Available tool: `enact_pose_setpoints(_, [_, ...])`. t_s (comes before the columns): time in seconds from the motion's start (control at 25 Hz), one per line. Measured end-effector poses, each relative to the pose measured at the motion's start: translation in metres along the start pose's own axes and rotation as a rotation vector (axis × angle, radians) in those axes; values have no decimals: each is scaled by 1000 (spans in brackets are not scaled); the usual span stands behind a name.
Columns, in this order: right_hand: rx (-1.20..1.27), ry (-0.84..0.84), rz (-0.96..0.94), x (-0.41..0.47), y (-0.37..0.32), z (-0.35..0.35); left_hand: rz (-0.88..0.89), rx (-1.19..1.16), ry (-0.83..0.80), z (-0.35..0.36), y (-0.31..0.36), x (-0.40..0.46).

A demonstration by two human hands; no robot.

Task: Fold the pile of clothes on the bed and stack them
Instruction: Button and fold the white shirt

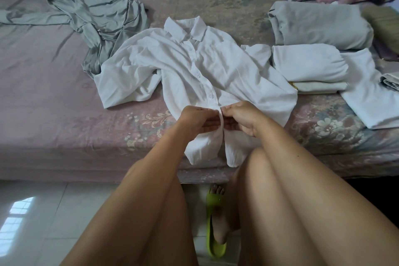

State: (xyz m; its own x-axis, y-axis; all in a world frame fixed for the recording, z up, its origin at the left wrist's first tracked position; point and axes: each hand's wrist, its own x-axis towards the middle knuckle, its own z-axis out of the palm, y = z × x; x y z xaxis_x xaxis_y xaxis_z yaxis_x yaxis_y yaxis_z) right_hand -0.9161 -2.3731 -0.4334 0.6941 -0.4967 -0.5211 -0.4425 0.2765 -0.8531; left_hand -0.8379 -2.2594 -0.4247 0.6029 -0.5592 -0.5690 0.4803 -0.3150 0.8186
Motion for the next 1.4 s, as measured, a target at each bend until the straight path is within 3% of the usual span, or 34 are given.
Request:
enact_pose_setpoints(0.12, [21,14,-19,-2,2,1,77,102,54,2,-3,-1])
enact_pose_setpoints(0.36, [70,154,-43,1,2,8,423,447,192,9,-10,3])
enact_pose_setpoints(0.6, [138,122,-110,5,-1,11,362,335,167,6,-9,3])
enact_pose_setpoints(0.8, [-206,133,-255,7,-1,9,177,239,115,5,0,1])
enact_pose_setpoints(0.88, [-287,177,-284,7,0,11,230,321,166,4,-1,3])
enact_pose_setpoints(1.0, [-181,216,-271,13,2,12,314,380,198,3,-1,4])
enact_pose_setpoints(1.08, [-181,210,-269,16,3,11,246,280,155,2,2,5])
enact_pose_setpoints(1.2, [-408,195,-380,19,5,8,81,158,70,-2,6,1])
enact_pose_setpoints(1.28, [-470,209,-419,19,5,6,137,206,130,-6,7,3])
enact_pose_setpoints(1.4, [-543,236,-402,20,7,-3,429,504,225,-15,2,6])
